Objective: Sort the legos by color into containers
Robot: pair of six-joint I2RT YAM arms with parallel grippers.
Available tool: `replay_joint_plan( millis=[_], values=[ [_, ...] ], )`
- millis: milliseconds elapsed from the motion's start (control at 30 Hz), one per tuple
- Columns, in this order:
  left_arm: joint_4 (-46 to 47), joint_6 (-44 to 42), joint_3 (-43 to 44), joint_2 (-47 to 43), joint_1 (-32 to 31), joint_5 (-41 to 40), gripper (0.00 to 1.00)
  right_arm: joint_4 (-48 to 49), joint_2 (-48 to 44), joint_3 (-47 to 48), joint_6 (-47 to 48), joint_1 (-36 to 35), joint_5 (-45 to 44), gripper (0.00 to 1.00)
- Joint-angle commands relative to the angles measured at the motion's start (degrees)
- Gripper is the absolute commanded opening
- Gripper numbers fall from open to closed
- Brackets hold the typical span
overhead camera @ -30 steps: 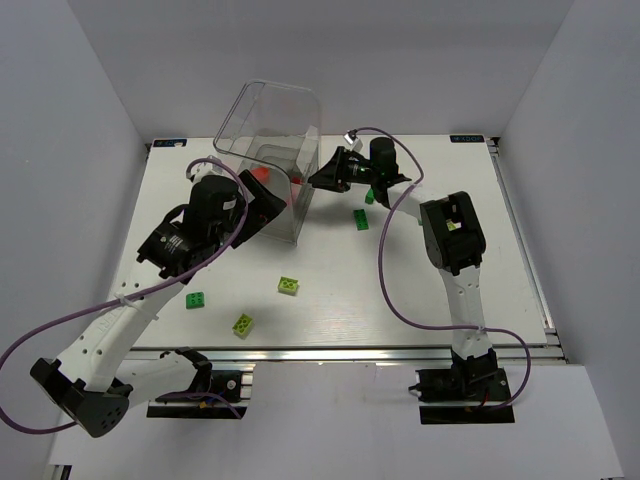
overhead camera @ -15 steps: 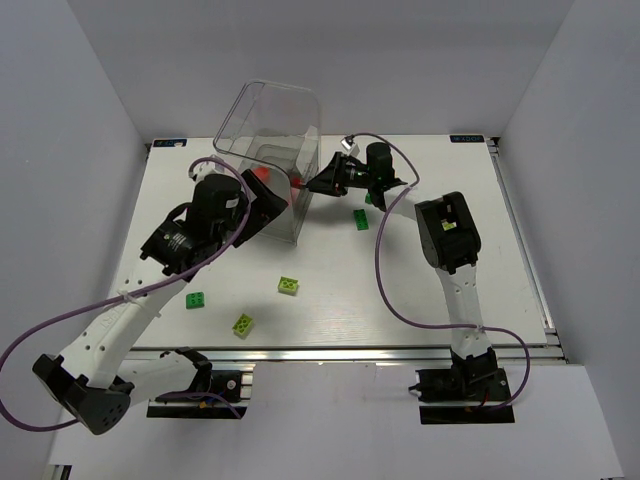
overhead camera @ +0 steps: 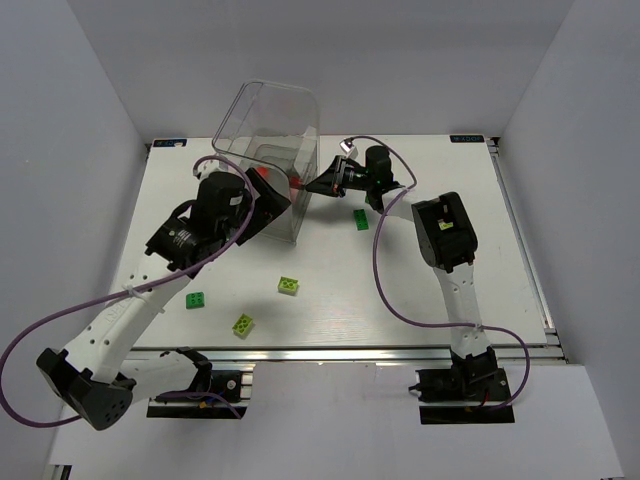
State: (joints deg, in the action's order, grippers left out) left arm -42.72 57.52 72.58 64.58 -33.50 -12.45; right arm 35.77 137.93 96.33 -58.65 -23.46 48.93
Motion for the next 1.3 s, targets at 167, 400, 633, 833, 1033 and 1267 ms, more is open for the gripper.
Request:
replay_joint_plan(
  millis=[167, 400, 633, 833, 1033, 1267],
  values=[
    [1.8, 0.2, 0.5, 0.1, -0.3, 1.9, 0.96, 7.6, -0.2, 0.7, -1.6, -0.4, 0.5, 0.03],
    [1.9, 0.9, -2.8, -1.9, -0.3, 1.9, 0.95, 9.1, -2.4, -3.5, -1.0, 1.4, 1.3, 0.00],
    [1.8, 0.7, -3.7, -2.7, -0.3, 1.6, 0.95, 8.9, -4.4, -6.2, -0.3, 3.0, 1.7, 0.00],
    [1.4, 0.5, -5.5, -2.9, -0.3, 2.7, 0.94, 8.1, -6.6, -9.5, 1.3, 5.5, 3.5, 0.00],
    [2.0, 1.1, -8.3, -2.7, -0.3, 5.7, 0.85, 6.2, -10.2, -14.3, 5.6, 7.4, 5.4, 0.00],
    [1.6, 1.4, -10.2, -2.6, -0.3, 7.1, 0.58, 4.2, -11.4, -15.7, 6.9, 8.6, 6.1, 0.02]
  ],
)
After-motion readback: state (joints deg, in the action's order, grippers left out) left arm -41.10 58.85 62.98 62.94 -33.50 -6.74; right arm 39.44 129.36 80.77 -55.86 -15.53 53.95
